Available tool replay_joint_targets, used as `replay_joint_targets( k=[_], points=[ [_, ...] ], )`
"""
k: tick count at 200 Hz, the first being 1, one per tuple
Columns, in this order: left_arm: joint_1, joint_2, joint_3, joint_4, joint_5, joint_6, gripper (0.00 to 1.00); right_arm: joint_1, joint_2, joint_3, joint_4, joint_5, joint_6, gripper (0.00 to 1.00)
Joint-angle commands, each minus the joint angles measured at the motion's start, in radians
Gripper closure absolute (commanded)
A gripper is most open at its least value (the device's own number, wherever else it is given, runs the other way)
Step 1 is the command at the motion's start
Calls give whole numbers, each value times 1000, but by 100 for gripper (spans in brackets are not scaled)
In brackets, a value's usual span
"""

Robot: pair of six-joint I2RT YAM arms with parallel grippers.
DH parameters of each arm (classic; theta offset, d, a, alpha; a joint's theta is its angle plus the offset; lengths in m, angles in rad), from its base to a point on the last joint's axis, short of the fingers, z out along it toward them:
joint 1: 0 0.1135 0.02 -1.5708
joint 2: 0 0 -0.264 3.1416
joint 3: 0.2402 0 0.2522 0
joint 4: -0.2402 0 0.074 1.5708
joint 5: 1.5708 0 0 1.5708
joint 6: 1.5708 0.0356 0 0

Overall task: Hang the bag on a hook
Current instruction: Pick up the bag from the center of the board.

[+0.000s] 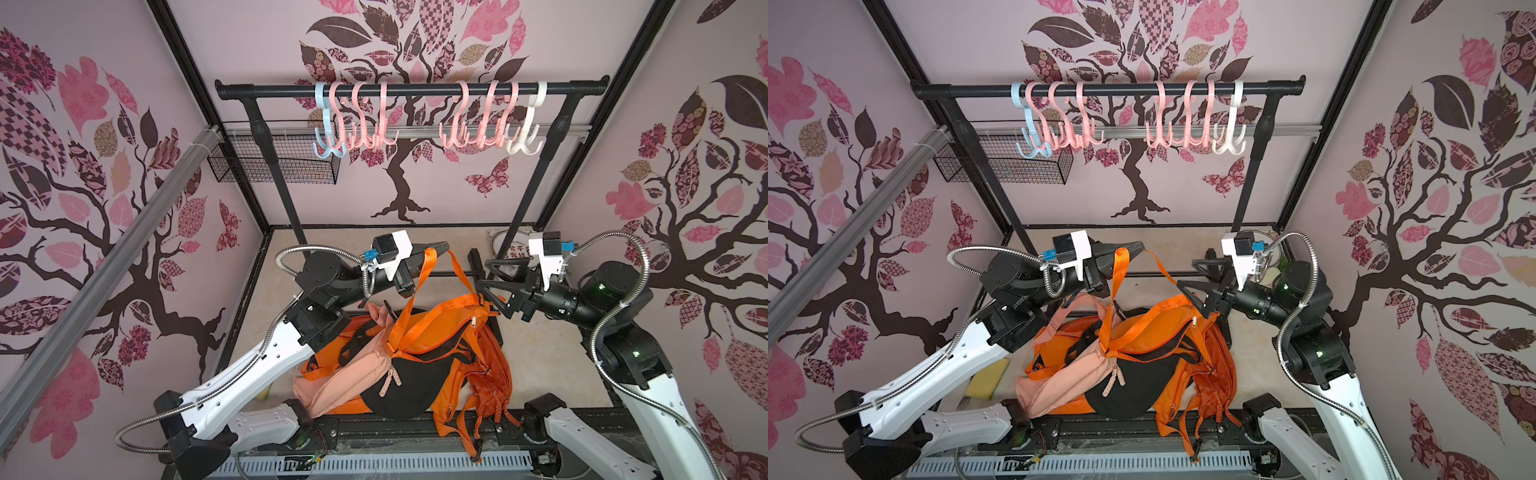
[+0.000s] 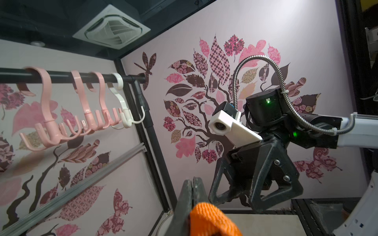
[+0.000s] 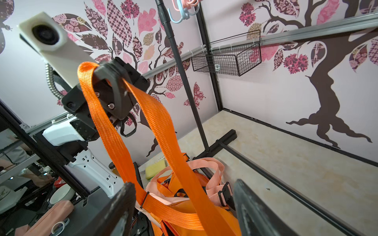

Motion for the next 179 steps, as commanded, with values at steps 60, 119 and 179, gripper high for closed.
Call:
replay_joint_targets(
  k=[60,119,179],
  points=[
    [59,93,162,-152,178,-144,100,155,108,66,-135,202,-182,49],
    [62,115,168,-179,235,-158,100,164,96,46,-71,236,-163,93],
    [61,-49,5,-242,181,-19,31,165,125,207,-170,438,-165,100]
  ],
)
